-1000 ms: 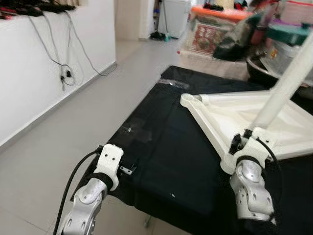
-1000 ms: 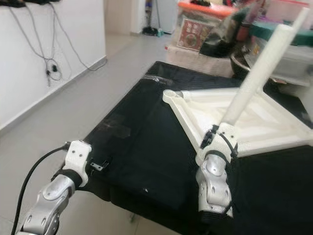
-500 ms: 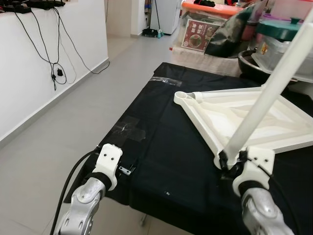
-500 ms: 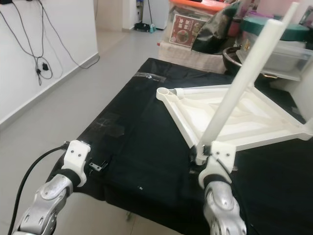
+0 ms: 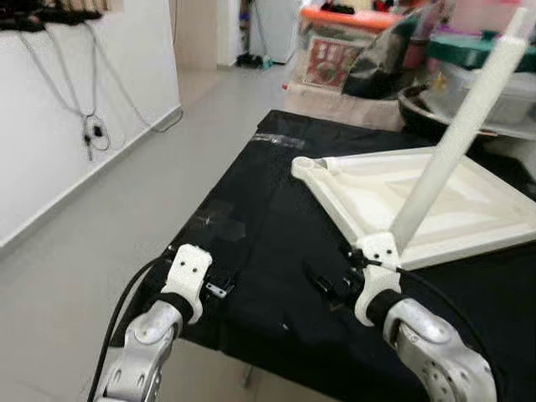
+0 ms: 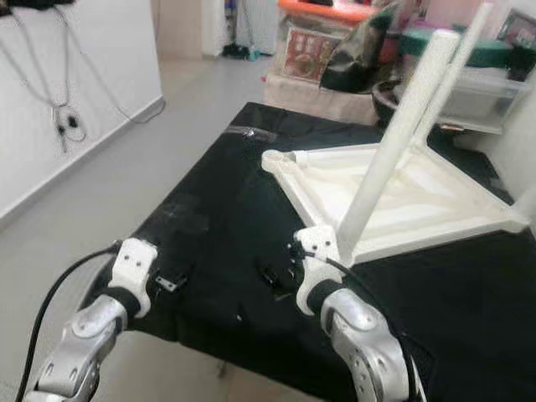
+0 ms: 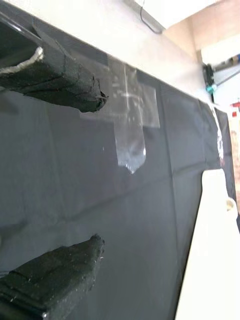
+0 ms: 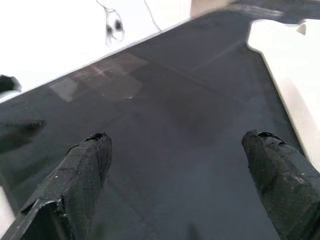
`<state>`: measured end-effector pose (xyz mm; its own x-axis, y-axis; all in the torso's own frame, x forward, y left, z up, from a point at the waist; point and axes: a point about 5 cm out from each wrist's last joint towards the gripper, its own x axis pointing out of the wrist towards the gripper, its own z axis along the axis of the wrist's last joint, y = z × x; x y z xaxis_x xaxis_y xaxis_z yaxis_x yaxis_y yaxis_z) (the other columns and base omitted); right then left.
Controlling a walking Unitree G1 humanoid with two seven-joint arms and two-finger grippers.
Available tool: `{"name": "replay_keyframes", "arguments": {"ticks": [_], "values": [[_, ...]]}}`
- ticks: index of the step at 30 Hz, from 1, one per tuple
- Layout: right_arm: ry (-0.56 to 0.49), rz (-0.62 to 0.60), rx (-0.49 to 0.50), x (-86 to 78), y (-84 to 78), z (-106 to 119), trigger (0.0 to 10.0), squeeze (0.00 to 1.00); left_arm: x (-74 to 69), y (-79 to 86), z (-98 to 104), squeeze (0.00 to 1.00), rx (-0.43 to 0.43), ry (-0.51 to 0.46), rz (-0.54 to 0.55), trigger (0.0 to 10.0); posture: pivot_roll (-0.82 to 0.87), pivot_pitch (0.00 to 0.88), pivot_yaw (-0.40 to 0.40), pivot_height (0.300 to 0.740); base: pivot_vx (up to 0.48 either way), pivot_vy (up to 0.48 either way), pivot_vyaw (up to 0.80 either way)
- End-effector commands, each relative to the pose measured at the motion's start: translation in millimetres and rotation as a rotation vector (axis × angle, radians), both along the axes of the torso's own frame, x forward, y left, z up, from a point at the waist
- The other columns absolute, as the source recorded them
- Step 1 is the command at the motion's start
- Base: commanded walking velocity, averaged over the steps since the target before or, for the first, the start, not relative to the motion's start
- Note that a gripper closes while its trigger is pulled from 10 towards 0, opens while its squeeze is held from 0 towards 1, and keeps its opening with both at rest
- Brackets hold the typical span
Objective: Building children table
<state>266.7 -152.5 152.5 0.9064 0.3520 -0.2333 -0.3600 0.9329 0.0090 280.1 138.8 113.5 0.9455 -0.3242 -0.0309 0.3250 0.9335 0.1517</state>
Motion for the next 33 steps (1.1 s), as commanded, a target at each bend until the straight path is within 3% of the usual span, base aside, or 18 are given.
{"name": "replay_keyframes", "arguments": {"ticks": [1, 3, 5, 13, 15, 18, 20, 21, 23, 25, 26, 27, 29, 30, 32, 33], "values": [[0.035, -0.065, -0.072, 21.1, -0.8, -5, 10.0, 0.0, -0.2, -1.1, 0, 0.0, 0.004, 0.001, -0.005, 10.0, 0.07, 0.0, -0.114, 0.74, 0.0, 0.0, 0.0], [0.035, -0.065, -0.072, 21.1, -0.8, -5, 10.0, 0.0, -0.2, -1.1, 0, 0.0, 0.004, 0.001, -0.005, 10.0, 0.07, 0.0, -0.114, 0.74, 0.0, 0.0, 0.0], [0.04, -0.059, -0.191, 50.2, 16.2, -2, 10.0, 0.0, 0.8, -1.1, 1, 0.0, 0.008, -0.006, -0.002, 10.0, 0.08, 0.0, -0.115, 0.74, 0.0, 0.0, 0.0], [-0.011, 0.001, -0.24, 77.0, 53.2, -2, 10.0, 0.0, 0.9, -2.5, 2, 0.0, 0.006, -0.008, -0.005, 10.0, 0.1, 0.0, -0.121, 0.74, 0.0, 0.0, 0.0], [-0.011, 0.001, -0.24, 77.0, 53.2, -2, 10.0, 0.0, 0.9, -2.5, 2, 0.0, 0.006, -0.008, -0.005, 10.0, 0.1, 0.0, -0.121, 0.74, 0.0, 0.0, 0.0], [0.012, -0.086, -0.231, 89.8, 51.9, -2, 10.0, 0.0, 0.7, -3.4, 2, 0.0, 0.005, -0.008, -0.005, 10.0, 0.11, 0.0, -0.128, 0.74, 0.0, 0.0, 0.0], [0.058, -0.219, -0.152, 101.9, 43.9, -1, 10.0, 0.0, 0.5, -4.1, 2, 0.0, 0.003, -0.009, -0.005, 10.0, 0.11, 0.0, -0.129, 0.74, 0.0, 0.0, 0.0], [0.058, -0.219, -0.152, 101.9, 43.9, -1, 10.0, 0.0, 0.5, -4.1, 2, 0.0, 0.003, -0.009, -0.005, 10.0, 0.11, 0.0, -0.129, 0.74, 0.0, 0.0, 0.0], [0.09, -0.382, -0.102, 109.5, 29.9, -3, 10.0, 0.0, 0.6, -4.2, 2, 0.0, 0.003, -0.009, -0.005, 10.0, 0.11, 0.0, -0.129, 0.74, 0.0, 0.0, 0.0], [0.09, -0.382, -0.102, 109.5, 29.9, -3, 10.0, 0.0, 0.6, -4.2, 2, 0.0, 0.003, -0.009, -0.005, 10.0, 0.11, 0.0, -0.129, 0.74, 0.0, 0.0, 0.0], [0.097, -0.482, -0.076, 111.3, 19.1, -3, 10.0, 0.0, 0.5, -4.3, 2, 0.0, 0.003, -0.008, -0.005, 10.0, 0.11, 0.0, -0.129, 0.74, 0.0, 0.0, 0.0], [0.097, -0.482, -0.076, 111.3, 19.1, -3, 10.0, 0.0, 0.5, -4.3, 2, 0.0, 0.003, -0.008, -0.005, 10.0, 0.11, 0.0, -0.129, 0.74, 0.0, 0.0, 0.0], [0.099, -0.757, 0.002, 111.1, -18.6, -5, 10.0, 0.0, 0.1, -4.7, 1, 0.0, 0.001, -0.005, -0.009, 10.0, 0.1, 0.0, -0.124, 0.74, 0.0, 0.0, 0.0], [0.099, -0.757, 0.002, 111.1, -18.6, -5, 10.0, 0.0, 0.1, -4.7, 1, 0.0, 0.001, -0.005, -0.009, 10.0, 0.1, 0.0, -0.124, 0.74, 0.0, 0.0, 0.0], [0.096, -0.954, 0.038, 104.5, -51.2, -9, 10.0, 0.0, -0.6, -4.9, 1, 0.0, 0.001, -0.003, -0.011, 10.0, 0.1, 0.0, -0.121, 0.74, 0.0, 0.0, 0.0], [0.096, -0.954, 0.038, 104.5, -51.2, -9, 10.0, 0.0, -0.6, -4.9, 1, 0.0, 0.001, -0.003, -0.011, 10.0, 0.1, 0.0, -0.121, 0.74, 0.0, 0.0, 0.0]]}}
